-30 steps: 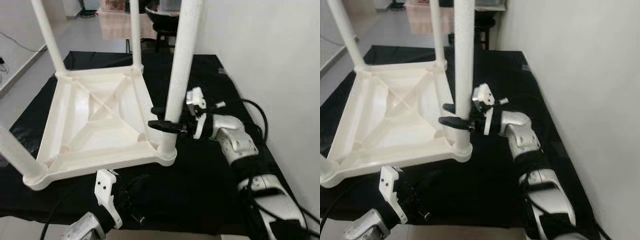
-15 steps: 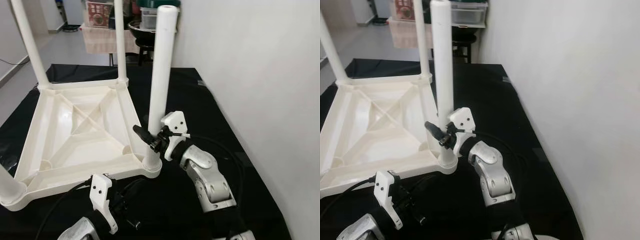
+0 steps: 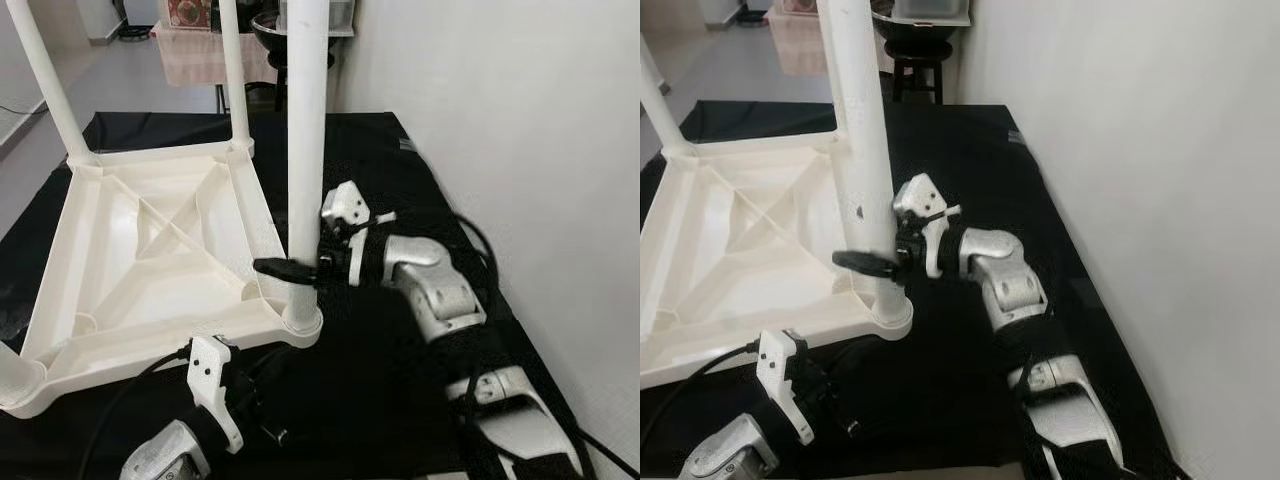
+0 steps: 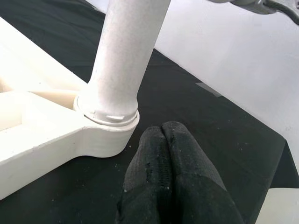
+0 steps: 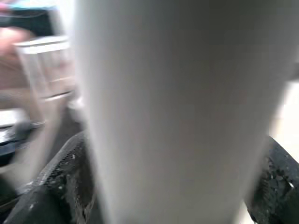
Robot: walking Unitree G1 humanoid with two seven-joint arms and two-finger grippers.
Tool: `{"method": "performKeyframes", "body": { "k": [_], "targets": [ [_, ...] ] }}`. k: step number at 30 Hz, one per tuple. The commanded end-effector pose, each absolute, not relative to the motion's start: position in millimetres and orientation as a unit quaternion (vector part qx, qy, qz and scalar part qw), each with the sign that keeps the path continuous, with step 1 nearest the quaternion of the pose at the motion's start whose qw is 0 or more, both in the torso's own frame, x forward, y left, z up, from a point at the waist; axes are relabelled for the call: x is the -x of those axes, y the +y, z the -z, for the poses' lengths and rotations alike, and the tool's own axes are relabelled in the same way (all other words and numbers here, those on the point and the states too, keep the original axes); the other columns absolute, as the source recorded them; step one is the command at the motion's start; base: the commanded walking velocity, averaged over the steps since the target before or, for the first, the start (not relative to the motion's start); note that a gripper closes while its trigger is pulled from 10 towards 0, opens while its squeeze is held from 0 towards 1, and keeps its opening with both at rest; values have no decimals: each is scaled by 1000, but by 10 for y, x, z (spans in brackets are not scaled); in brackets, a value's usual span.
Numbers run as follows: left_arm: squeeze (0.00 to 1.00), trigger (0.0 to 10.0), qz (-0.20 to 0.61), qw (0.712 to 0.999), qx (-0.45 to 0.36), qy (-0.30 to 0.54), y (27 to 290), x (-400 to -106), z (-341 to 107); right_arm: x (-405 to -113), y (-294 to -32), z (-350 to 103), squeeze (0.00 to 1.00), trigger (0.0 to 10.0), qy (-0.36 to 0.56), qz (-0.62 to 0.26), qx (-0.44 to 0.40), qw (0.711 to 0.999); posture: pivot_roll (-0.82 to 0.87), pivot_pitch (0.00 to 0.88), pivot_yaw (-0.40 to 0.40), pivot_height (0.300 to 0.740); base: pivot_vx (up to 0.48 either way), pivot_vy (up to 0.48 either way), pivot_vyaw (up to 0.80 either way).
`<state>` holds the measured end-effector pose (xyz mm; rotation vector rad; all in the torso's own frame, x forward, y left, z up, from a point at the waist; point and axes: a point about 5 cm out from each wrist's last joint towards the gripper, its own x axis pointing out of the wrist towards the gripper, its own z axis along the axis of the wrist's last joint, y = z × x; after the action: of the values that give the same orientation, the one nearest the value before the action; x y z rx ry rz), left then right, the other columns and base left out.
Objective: Building children table
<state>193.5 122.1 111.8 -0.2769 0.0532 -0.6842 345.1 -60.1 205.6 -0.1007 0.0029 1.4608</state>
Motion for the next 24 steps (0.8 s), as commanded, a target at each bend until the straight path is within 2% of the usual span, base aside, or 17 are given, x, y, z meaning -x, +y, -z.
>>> {"method": "performKeyframes", "body": {
  "k": [1, 2, 8, 9, 11, 12, 16, 17, 19, 20, 21, 23, 24],
  "targets": [
    [0, 10000, 332, 933, 134, 34, 1212, -1918, -1075, -3446, -543, -2082, 0, 10000, 3, -699, 52, 714, 95, 20, -88, 740, 0, 0, 0],
    [0, 10000, 331, 933, 133, 34, 1211, -1916, -1073, -3479, -531, -2103, 0, 10000, 12, -707, 48, 706, 95, 20, -88, 740, 0, 0, 0],
    [0, 10000, 330, 934, 133, 33, 1207, -1908, -1073, -3546, -533, -2097, 0, 10000, 34, -710, 30, 702, 104, 22, -96, 740, 0, 0, 0],
    [0, 10000, 330, 934, 133, 33, 1205, -1905, -1073, -3560, -548, -2084, 0, 3294, 38, -710, 24, 703, 104, 24, -96, 740, 0, 0, 0],
    [0, 10000, 330, 934, 133, 33, 1205, -1905, -1073, -3560, -548, -2084, 0, 3294, 38, -710, 24, 703, 104, 24, -96, 740, 0, 0, 0],
    [0, 10000, 329, 934, 133, 33, 1202, -1902, -1074, -3563, -583, -2065, 0, 0, 39, -708, 16, 705, 102, 26, -96, 740, 0, 0, 0],
    [0, 10000, 330, 934, 135, 33, 1191, -1893, -1080, -3567, -733, -1981, 0, 0, 34, -707, 4, 707, 94, 32, -93, 740, 0, 0, 0],
    [0, 10000, 330, 933, 136, 32, 1187, -1886, -1084, -3555, -812, -1921, 0, 0, 29, -695, 4, 719, 92, 40, -90, 740, 0, 0, 0],
    [0, 10000, 330, 933, 136, 32, 1187, -1886, -1084, -3555, -812, -1921, 0, 0, 29, -695, 4, 719, 92, 40, -90, 740, 0, 0, 0],
    [0, 10000, 331, 933, 136, 32, 1186, -1879, -1086, -3537, -885, -1856, 0, 0, 24, -676, 5, 736, 93, 41, -90, 740, 0, 0, 0],
    [0, 10000, 331, 933, 136, 32, 1186, -1879, -1086, -3537, -885, -1856, 0, 0, 24, -676, 5, 736, 93, 41, -90, 740, 0, 0, 0],
    [0, 10000, 331, 933, 136, 34, 1198, -1852, -1087, -3439, -1024, -1527, 0, 0, 49, -542, 9, 839, 105, 50, -108, 740, 0, 0, 0],
    [0, 10000, 331, 933, 136, 34, 1198, -1852, -1087, -3439, -1024, -1527, 0, 0, 49, -542, 9, 839, 105, 50, -108, 740, 0, 0, 0]
  ]
}}
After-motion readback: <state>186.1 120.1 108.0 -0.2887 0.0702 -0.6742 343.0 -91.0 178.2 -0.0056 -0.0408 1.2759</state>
